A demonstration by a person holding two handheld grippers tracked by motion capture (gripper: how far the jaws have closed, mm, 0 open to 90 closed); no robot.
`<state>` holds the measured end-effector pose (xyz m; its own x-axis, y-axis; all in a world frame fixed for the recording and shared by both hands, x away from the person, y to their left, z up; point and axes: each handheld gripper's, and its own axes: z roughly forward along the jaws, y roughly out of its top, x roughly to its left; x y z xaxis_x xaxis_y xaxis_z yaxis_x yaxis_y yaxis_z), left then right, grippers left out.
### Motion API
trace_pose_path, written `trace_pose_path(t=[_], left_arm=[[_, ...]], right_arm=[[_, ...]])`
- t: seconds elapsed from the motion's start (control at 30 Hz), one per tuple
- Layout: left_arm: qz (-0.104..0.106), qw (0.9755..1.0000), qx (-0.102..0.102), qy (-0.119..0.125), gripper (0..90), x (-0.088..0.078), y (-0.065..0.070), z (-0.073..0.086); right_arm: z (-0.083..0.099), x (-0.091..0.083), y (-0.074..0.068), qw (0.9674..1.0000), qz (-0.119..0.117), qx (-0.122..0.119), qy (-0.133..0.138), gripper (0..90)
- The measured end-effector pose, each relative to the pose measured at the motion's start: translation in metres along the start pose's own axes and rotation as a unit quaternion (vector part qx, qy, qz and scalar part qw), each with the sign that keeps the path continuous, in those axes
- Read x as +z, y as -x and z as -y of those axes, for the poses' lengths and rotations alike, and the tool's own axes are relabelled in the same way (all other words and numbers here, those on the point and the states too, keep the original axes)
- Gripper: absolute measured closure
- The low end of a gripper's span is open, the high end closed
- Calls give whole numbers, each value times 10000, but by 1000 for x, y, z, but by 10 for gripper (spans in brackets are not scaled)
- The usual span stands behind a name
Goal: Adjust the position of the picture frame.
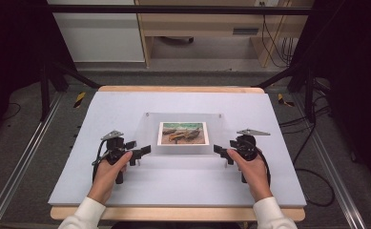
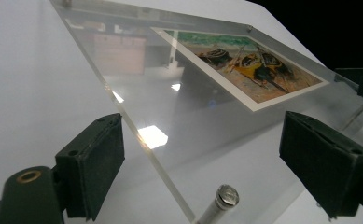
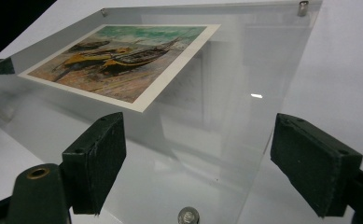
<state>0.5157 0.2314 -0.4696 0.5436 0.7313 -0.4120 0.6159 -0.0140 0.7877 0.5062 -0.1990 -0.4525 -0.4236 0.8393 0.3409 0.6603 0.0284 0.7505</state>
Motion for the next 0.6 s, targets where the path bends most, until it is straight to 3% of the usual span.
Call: trace_pose_path(t=[0.1, 0.43, 0.47, 0.6], left_arm=[[127, 9999, -31, -36, 139, 3, 0, 0], [127, 9999, -25, -28, 136, 5, -2, -1], [104, 9999, -13, -7, 137, 6, -4, -1], [116, 9999, -8, -24, 142, 7, -5, -3]], right_arm=[[0, 1, 2, 10000, -51, 50, -28, 176], [2, 1, 5, 9993, -255, 256, -106, 146], [2, 2, 6, 9986, -308, 408, -157, 155], [2, 4, 7, 9982, -389, 421, -162, 152]])
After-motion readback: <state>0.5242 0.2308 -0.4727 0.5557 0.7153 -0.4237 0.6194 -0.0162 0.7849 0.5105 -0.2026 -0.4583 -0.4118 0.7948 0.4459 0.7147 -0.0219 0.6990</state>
